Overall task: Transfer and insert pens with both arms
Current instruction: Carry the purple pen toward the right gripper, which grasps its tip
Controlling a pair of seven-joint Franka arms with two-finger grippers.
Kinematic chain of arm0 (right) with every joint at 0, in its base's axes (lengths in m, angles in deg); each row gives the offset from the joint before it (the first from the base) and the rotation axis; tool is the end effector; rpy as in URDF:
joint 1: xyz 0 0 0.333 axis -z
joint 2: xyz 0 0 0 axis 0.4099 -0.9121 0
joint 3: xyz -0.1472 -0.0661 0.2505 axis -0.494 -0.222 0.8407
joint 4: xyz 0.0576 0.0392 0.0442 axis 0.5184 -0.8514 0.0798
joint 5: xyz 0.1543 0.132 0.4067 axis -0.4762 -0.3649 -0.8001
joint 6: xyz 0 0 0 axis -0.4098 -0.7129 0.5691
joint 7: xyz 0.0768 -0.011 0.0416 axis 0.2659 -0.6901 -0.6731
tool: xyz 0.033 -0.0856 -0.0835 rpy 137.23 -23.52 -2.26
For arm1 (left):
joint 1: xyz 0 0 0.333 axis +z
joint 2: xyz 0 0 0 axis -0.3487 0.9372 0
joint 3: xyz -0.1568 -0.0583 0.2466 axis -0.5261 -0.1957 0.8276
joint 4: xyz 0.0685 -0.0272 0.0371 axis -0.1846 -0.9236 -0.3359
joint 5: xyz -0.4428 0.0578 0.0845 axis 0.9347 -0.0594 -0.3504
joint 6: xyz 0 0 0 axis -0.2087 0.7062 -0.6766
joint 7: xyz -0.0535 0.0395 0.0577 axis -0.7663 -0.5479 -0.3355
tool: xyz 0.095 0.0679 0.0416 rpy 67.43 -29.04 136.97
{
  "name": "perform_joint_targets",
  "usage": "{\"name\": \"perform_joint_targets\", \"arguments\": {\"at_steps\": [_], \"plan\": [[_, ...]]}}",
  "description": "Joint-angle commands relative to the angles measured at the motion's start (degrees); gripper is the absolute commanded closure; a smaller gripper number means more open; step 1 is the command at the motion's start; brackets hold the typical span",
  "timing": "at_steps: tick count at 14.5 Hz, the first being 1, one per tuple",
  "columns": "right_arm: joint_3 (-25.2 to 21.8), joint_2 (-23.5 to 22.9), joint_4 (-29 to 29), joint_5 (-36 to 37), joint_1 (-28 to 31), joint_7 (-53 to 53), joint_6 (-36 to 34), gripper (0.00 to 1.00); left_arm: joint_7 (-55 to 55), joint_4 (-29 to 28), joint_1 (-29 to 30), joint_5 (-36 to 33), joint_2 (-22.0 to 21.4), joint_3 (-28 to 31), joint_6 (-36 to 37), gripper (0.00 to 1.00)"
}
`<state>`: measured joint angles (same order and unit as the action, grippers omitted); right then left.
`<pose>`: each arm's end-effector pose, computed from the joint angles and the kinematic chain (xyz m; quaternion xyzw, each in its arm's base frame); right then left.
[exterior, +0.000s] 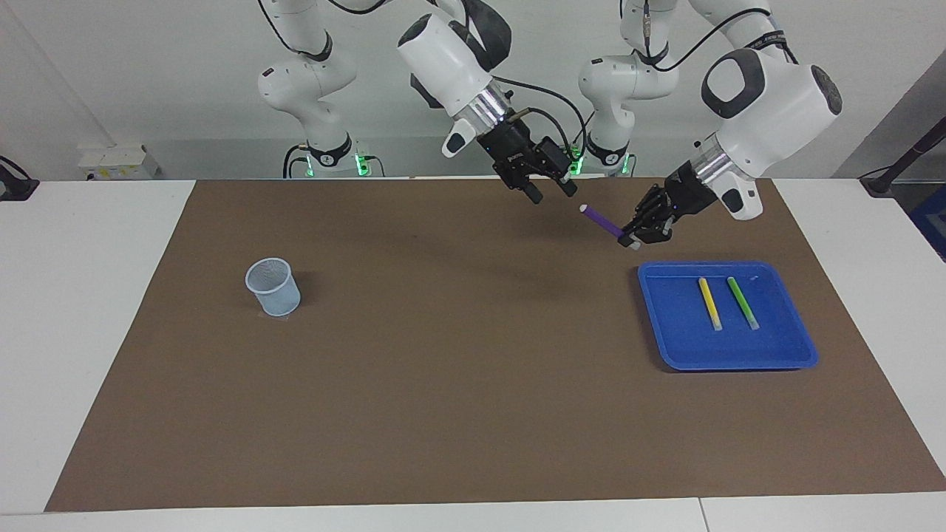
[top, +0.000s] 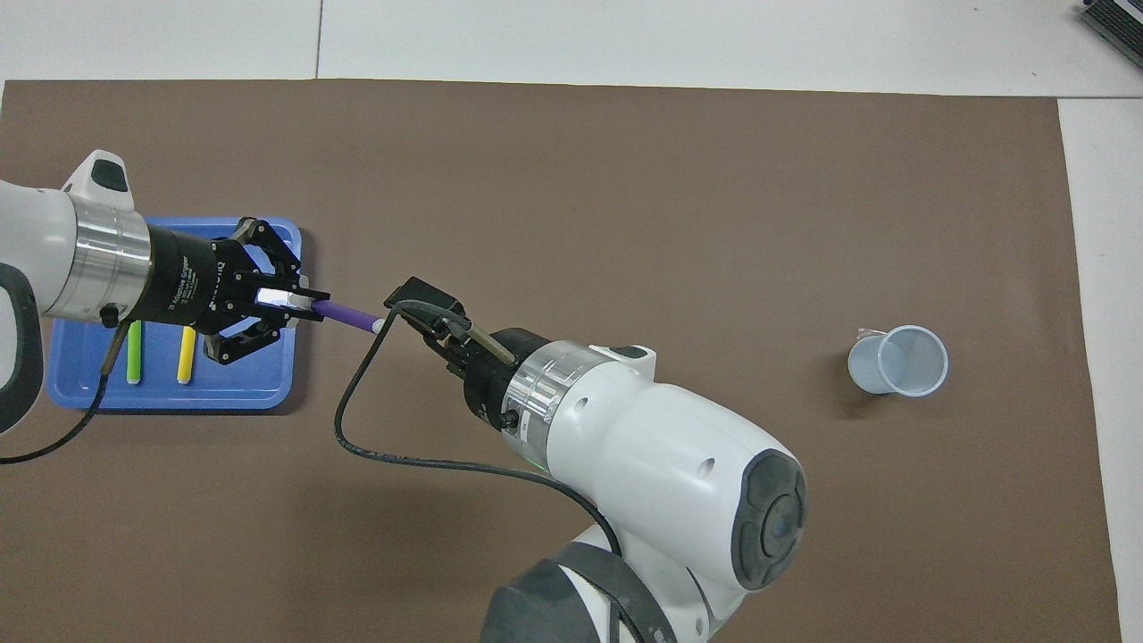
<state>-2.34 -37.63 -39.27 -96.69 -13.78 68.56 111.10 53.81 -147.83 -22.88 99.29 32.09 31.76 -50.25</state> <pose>0.5176 0.4698 0.4947 -0.8398 0.3371 -0.0692 0.4200 0.6035 -0.1304 0.4779 0.7976 0.5426 -0.1617 0.2083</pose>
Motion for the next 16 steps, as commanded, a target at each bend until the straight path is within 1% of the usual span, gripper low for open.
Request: {"name": "perform_joint_targets", "arguments": {"at_steps": [1,3,4,6,7,9,12,13,16], "plan": [[-0.07,-3.94,2.83,-1.23,-1.91,1.75,6.49,0.0,4.21,-3.33,-0.51,2.15,-3.12,0.68,-0.75,1.0],[0.02,-5.79,4.94,-1.31,-2.45,2.02,6.95,0.01,6.93,-4.12,-2.17,2.24,-3.65,0.68,-0.84,1.0],[-0.07,-5.79,4.95,-1.23,-2.53,2.02,6.86,0.04,8.16,-4.39,-2.53,2.25,-3.91,0.68,-1.01,1.0],[0.02,-5.88,4.77,-1.23,-2.62,1.58,6.69,0.13,9.93,-4.92,-2.71,2.25,-4.27,0.59,-1.1,1.0],[-0.07,-5.88,4.77,-1.23,-2.62,1.5,6.6,0.19,10.37,-5.18,-3.41,2.25,-4.53,0.68,-1.1,1.0],[-0.07,-5.88,4.68,-1.23,-2.62,1.06,6.6,0.37,11.16,-5.44,-3.41,2.25,-4.62,0.68,-1.1,1.0],[-0.07,-5.88,4.51,-1.23,-2.53,0.88,6.6,0.57,11.6,-6.06,-3.41,2.25,-5.06,0.68,-1.02,1.0],[-0.07,-5.88,4.25,-1.23,-2.53,0.97,6.51,0.59,11.6,-6.23,-3.5,2.25,-5.23,0.68,-1.02,1.0],[-0.07,-5.88,4.16,-1.23,-2.62,1.06,6.51,0.59,11.69,-6.32,-3.5,2.25,-5.32,0.68,-1.02,1.0]]}}
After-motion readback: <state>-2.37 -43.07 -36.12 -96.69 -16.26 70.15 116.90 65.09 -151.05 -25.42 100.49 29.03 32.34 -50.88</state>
